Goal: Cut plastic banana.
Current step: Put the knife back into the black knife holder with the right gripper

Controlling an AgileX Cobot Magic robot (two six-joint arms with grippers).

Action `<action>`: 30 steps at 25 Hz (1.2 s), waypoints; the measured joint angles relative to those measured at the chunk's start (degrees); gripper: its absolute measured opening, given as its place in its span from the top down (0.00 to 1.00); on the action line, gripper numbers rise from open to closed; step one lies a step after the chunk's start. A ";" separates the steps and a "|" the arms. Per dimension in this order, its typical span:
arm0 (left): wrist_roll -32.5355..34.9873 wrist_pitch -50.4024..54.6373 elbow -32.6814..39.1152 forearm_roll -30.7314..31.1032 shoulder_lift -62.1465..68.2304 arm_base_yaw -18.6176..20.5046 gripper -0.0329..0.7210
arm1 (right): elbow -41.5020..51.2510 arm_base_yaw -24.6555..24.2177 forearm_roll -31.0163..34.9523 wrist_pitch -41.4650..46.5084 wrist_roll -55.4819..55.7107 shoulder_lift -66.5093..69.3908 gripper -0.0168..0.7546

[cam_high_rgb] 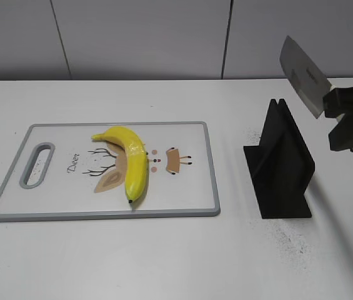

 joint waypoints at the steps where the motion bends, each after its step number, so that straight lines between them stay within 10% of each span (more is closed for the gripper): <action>1: -0.26 -0.05 0.00 0.14 0.00 0.00 0.29 | 0.00 0.00 0.00 -0.30 0.10 0.23 0.77; 30: -0.68 -0.27 0.07 0.40 -5.70 -0.66 0.31 | 0.00 0.00 -2.68 -3.34 1.09 13.47 0.77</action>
